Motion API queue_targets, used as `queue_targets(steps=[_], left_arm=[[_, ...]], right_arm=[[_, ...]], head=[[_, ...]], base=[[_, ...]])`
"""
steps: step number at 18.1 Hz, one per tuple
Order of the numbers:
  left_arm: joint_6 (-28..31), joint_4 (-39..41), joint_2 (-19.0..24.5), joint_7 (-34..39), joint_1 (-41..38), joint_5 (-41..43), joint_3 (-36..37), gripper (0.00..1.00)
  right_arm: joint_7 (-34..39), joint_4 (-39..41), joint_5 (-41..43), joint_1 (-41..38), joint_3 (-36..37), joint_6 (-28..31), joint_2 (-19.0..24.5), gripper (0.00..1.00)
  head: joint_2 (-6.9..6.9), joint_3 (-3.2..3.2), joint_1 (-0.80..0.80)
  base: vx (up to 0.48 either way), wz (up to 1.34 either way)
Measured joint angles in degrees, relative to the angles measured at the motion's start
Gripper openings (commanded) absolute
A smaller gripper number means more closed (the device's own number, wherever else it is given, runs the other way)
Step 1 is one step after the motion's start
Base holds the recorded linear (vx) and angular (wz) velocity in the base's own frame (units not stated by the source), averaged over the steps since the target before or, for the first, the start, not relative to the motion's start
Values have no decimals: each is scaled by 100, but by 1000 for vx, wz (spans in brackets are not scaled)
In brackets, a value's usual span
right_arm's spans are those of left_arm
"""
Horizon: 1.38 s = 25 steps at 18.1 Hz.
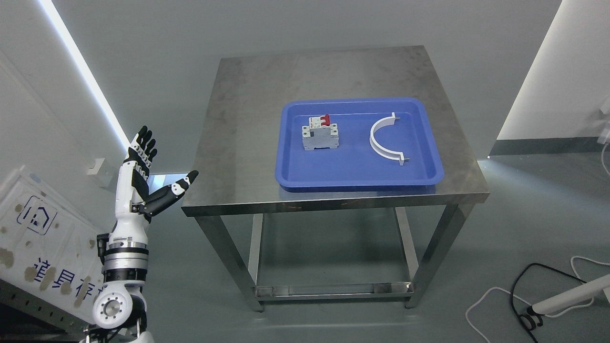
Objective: Place circuit breaker on shelf
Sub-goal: 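Reach the left hand toward the grey circuit breaker in the blue tray, then close the left hand around the circuit breaker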
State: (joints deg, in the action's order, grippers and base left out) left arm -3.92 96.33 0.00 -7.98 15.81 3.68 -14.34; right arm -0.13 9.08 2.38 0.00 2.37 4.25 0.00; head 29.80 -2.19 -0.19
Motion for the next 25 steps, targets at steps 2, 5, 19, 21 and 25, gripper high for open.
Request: queue_targets(steps=[2,5,19,21,25], left_arm=[[3,-2,0,-1,47,1,128,100],[11,-25,0,-160,280,35,348,100],[238,-1543,323,-3071,3277,2094,1727,98],[301,-1848,340,-3094,3524,2408,1926,97],[645,-2488,244,-3115,3867,3040,2251,91]], right_arm=[[0,0,0,0,0,0,0,100],[0,0,0,0,0,0,0,100],[30,0,1,1,0,0,0,100],[24,0,1,0,0,0,0,100],[-6,0,1,1,0,0,0,100]], head=[[0,0,0],[0,0,0],[0,0,0],[0,0,0],[0,0,0]], base=[[0,0],[-2,26],[3,-6],[0,0],[0,0]])
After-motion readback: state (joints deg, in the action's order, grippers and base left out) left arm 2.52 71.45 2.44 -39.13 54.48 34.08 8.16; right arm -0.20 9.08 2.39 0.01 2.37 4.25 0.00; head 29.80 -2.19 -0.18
